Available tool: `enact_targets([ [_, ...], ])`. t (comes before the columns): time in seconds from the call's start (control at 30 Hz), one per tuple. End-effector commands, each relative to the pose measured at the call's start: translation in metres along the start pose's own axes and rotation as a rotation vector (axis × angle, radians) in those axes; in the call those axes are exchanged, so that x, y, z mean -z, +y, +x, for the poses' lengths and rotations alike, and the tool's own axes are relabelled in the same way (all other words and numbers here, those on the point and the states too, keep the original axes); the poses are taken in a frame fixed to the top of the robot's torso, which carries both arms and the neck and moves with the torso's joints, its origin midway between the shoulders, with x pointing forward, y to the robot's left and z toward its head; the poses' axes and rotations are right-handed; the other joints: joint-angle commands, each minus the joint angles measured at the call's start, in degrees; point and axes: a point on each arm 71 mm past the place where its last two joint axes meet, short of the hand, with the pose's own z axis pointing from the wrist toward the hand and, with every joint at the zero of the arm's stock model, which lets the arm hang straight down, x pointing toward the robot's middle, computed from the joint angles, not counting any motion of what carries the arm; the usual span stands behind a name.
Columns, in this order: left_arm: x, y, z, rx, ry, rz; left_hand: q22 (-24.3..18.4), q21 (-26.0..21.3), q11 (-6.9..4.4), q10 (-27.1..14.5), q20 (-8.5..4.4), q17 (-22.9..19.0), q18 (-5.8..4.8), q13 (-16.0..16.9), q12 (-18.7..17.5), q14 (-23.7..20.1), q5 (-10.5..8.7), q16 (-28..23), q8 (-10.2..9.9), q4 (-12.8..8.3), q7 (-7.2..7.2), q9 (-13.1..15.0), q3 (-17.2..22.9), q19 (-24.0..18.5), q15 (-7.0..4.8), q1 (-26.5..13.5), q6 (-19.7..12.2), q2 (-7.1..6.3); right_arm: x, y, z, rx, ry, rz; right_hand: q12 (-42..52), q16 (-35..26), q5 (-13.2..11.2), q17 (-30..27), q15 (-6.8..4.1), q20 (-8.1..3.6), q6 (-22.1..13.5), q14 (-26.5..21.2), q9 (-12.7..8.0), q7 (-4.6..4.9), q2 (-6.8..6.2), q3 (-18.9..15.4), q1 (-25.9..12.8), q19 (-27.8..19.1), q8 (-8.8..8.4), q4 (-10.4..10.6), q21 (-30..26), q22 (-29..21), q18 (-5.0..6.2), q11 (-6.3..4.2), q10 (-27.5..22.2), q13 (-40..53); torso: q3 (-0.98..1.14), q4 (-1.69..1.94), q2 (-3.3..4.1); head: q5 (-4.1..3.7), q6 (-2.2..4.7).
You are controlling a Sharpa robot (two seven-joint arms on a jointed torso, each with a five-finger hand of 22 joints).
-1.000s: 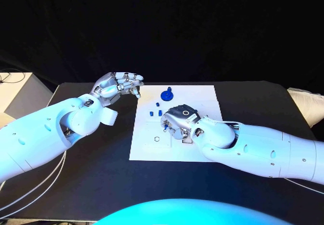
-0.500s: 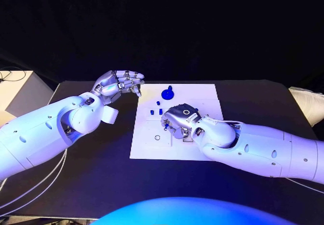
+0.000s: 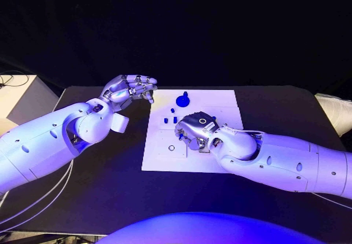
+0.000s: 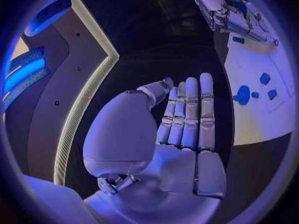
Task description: Assemble the parts on the task board
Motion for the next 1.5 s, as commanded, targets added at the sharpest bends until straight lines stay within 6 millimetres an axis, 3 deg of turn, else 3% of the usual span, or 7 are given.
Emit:
enact_targets([
  [0.03,0.000,0.000,0.001,0.011,0.013,0.004,-0.05,-0.39,0.42,0.05,0.06,0.06,0.71,-0.03,-0.32,0.25,0.20,-0.20,-0.34,0.11,0.46,-0.08,-0.31,0.29,0.04,0.50,-0.09,0.12,0.001,0.002,0.000,0.011,0.004,-0.004,0.07,0.07,0.24,0.38,-0.44,-0.20,0.31,3.23,0.07,0.05,0.65,0.15,-0.14,4.29,0.14,-0.29,0.14,5.61,0.20,-2.31,2.63,0.06,-0.02,0.02,0.00,0.07,-0.12],
  [1.0,0.000,-0.001,0.002,0.013,0.021,0.001,-0.11,-0.50,0.46,0.06,0.10,0.12,0.71,0.00,-0.50,0.25,0.20,-0.34,-0.41,0.19,0.48,-0.11,-0.42,0.28,0.08,0.43,-0.08,0.12,-0.001,-0.002,0.008,0.028,0.031,0.010,0.07,0.07,0.24,0.38,-0.44,-0.20,0.31,3.23,0.07,0.05,0.65,0.15,-0.14,4.29,0.14,-0.29,0.14,5.61,0.20,-2.31,2.63,0.06,0.04,0.02,0.06,0.32,-0.57],
  [1.5,0.001,-0.001,0.002,0.013,0.024,0.000,-0.11,-0.50,0.46,0.06,0.10,0.12,0.71,0.00,-0.50,0.25,0.20,-0.34,-0.41,0.19,0.48,-0.11,-0.42,0.28,0.08,0.43,-0.08,0.12,-0.002,0.001,0.015,0.032,0.050,-0.001,-0.13,-0.04,0.31,0.18,-0.42,-0.20,0.31,3.18,0.08,0.10,0.57,0.20,-0.42,4.26,0.11,-0.38,-0.17,5.49,0.25,-2.27,2.73,-0.03,-0.04,-0.03,-0.03,0.58,-0.79],
])
